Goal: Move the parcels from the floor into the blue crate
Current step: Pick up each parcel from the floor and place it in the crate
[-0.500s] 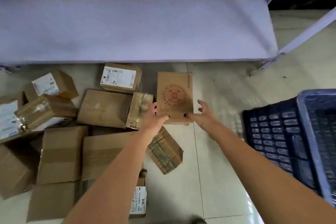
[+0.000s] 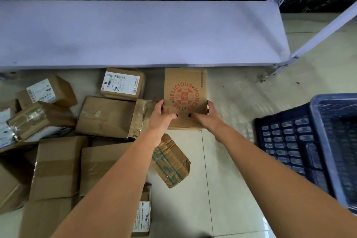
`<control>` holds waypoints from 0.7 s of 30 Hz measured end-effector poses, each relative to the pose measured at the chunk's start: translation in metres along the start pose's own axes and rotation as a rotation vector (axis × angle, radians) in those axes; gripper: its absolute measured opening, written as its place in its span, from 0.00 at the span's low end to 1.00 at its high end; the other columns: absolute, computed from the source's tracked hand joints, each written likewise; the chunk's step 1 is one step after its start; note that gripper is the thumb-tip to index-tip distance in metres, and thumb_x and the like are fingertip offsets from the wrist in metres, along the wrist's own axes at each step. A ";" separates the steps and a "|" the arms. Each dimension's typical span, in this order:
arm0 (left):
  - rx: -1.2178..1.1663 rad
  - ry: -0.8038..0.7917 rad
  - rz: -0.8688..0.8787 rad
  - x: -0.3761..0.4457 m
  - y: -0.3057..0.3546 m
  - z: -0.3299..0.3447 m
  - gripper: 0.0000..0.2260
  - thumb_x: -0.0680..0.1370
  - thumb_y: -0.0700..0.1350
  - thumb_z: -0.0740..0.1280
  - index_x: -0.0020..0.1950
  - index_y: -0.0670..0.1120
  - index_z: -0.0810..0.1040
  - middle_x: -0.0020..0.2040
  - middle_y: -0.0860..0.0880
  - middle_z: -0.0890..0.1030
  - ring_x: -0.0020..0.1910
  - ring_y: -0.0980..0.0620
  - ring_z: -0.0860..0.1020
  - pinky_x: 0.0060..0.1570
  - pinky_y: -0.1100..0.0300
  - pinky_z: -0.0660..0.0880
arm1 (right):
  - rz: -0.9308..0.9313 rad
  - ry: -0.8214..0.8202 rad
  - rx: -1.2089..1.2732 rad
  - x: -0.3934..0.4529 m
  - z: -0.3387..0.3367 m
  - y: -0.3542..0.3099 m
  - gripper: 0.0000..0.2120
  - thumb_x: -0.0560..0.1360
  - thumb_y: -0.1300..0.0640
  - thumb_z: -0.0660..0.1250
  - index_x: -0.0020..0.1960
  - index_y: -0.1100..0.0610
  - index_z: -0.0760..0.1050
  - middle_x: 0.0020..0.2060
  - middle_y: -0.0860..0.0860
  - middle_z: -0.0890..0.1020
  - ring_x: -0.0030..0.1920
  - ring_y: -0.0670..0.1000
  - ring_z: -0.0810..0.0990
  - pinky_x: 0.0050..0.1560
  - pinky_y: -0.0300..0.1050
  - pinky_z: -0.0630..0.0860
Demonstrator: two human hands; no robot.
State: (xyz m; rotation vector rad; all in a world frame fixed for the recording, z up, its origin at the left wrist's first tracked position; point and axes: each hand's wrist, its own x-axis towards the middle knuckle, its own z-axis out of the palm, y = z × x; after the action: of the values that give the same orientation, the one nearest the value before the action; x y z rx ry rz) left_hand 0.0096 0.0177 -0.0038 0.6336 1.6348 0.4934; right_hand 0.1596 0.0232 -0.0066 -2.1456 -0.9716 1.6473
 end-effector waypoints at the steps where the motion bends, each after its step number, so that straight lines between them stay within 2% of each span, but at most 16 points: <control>1: -0.016 0.014 0.006 -0.012 0.009 -0.001 0.31 0.74 0.37 0.66 0.75 0.49 0.58 0.70 0.47 0.69 0.67 0.47 0.70 0.66 0.48 0.69 | -0.011 0.008 0.011 -0.013 -0.007 -0.008 0.36 0.72 0.55 0.69 0.74 0.51 0.55 0.61 0.52 0.74 0.59 0.54 0.75 0.56 0.46 0.74; 3: -0.070 0.033 0.013 -0.041 0.030 -0.003 0.26 0.75 0.36 0.66 0.70 0.49 0.63 0.66 0.48 0.73 0.60 0.49 0.73 0.59 0.54 0.70 | -0.031 0.008 0.046 -0.041 -0.023 -0.028 0.34 0.73 0.54 0.68 0.73 0.52 0.55 0.56 0.49 0.74 0.54 0.51 0.75 0.54 0.44 0.72; 6: -0.170 0.058 0.001 -0.089 0.065 -0.006 0.17 0.75 0.38 0.64 0.60 0.50 0.65 0.62 0.45 0.75 0.55 0.48 0.74 0.50 0.56 0.68 | -0.037 0.017 0.168 -0.092 -0.046 -0.061 0.26 0.76 0.53 0.64 0.70 0.56 0.57 0.54 0.50 0.71 0.44 0.44 0.72 0.42 0.38 0.68; 8: -0.208 0.048 0.002 -0.123 0.090 -0.009 0.20 0.77 0.40 0.62 0.66 0.52 0.63 0.63 0.44 0.74 0.57 0.48 0.74 0.49 0.55 0.69 | -0.004 0.037 0.254 -0.126 -0.062 -0.083 0.17 0.78 0.51 0.59 0.63 0.57 0.60 0.54 0.52 0.70 0.42 0.43 0.70 0.37 0.38 0.65; 9: -0.213 0.028 0.008 -0.138 0.101 -0.011 0.23 0.77 0.42 0.61 0.70 0.55 0.60 0.65 0.45 0.72 0.60 0.47 0.73 0.52 0.53 0.71 | 0.007 0.052 0.280 -0.141 -0.069 -0.092 0.14 0.79 0.50 0.57 0.60 0.57 0.61 0.55 0.53 0.70 0.45 0.45 0.70 0.37 0.38 0.64; 10: -0.197 0.004 0.013 -0.154 0.112 -0.013 0.25 0.77 0.44 0.61 0.72 0.59 0.59 0.67 0.46 0.72 0.63 0.47 0.73 0.57 0.50 0.71 | 0.008 0.066 0.287 -0.155 -0.076 -0.101 0.14 0.79 0.49 0.56 0.59 0.57 0.60 0.57 0.53 0.69 0.49 0.48 0.71 0.39 0.39 0.66; 12: -0.158 -0.017 0.026 -0.180 0.128 -0.017 0.24 0.77 0.47 0.59 0.71 0.63 0.61 0.66 0.47 0.74 0.63 0.46 0.73 0.62 0.48 0.69 | -0.021 0.092 0.312 -0.180 -0.089 -0.116 0.19 0.79 0.47 0.53 0.67 0.55 0.60 0.66 0.53 0.66 0.62 0.52 0.68 0.55 0.45 0.69; 14: -0.171 -0.030 0.022 -0.206 0.143 -0.019 0.19 0.78 0.49 0.56 0.69 0.62 0.67 0.60 0.48 0.78 0.60 0.47 0.75 0.56 0.52 0.72 | -0.003 0.100 0.339 -0.204 -0.100 -0.129 0.25 0.79 0.44 0.52 0.75 0.48 0.55 0.73 0.53 0.59 0.71 0.55 0.62 0.70 0.55 0.62; 16: -0.195 -0.040 0.018 -0.228 0.155 -0.019 0.14 0.80 0.49 0.55 0.61 0.59 0.74 0.54 0.50 0.80 0.57 0.50 0.76 0.48 0.58 0.72 | 0.064 0.097 0.395 -0.227 -0.108 -0.136 0.30 0.76 0.39 0.53 0.76 0.47 0.53 0.75 0.53 0.55 0.73 0.56 0.60 0.74 0.57 0.57; 17: -0.208 -0.034 0.014 -0.238 0.159 -0.019 0.11 0.80 0.50 0.55 0.57 0.58 0.75 0.55 0.50 0.79 0.57 0.50 0.76 0.49 0.57 0.71 | 0.100 0.096 0.420 -0.238 -0.112 -0.139 0.35 0.72 0.35 0.55 0.75 0.47 0.54 0.75 0.52 0.56 0.73 0.56 0.60 0.73 0.58 0.58; 19: -0.240 -0.008 -0.012 -0.251 0.164 -0.020 0.10 0.80 0.50 0.54 0.56 0.55 0.73 0.62 0.48 0.77 0.63 0.50 0.73 0.58 0.54 0.69 | 0.146 0.088 0.440 -0.254 -0.119 -0.140 0.43 0.64 0.29 0.54 0.75 0.48 0.57 0.75 0.52 0.61 0.72 0.55 0.63 0.72 0.58 0.60; 20: -0.263 -0.001 -0.034 -0.255 0.164 -0.020 0.11 0.80 0.48 0.54 0.57 0.52 0.74 0.62 0.47 0.76 0.64 0.49 0.72 0.63 0.51 0.67 | 0.155 0.094 0.444 -0.260 -0.123 -0.140 0.41 0.66 0.29 0.52 0.74 0.48 0.58 0.73 0.52 0.63 0.72 0.55 0.64 0.72 0.57 0.60; 21: -0.289 -0.005 -0.050 -0.259 0.164 -0.020 0.12 0.80 0.47 0.53 0.56 0.49 0.74 0.60 0.46 0.77 0.64 0.48 0.72 0.66 0.49 0.67 | 0.145 0.100 0.450 -0.265 -0.127 -0.140 0.36 0.71 0.31 0.50 0.74 0.48 0.60 0.71 0.51 0.65 0.70 0.53 0.65 0.71 0.55 0.60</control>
State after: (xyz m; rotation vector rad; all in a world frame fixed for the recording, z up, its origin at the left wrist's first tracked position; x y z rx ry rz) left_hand 0.0357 -0.0264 0.2987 0.3774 1.5333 0.6753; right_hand 0.1953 -0.0216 0.3138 -1.9968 -0.3752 1.6138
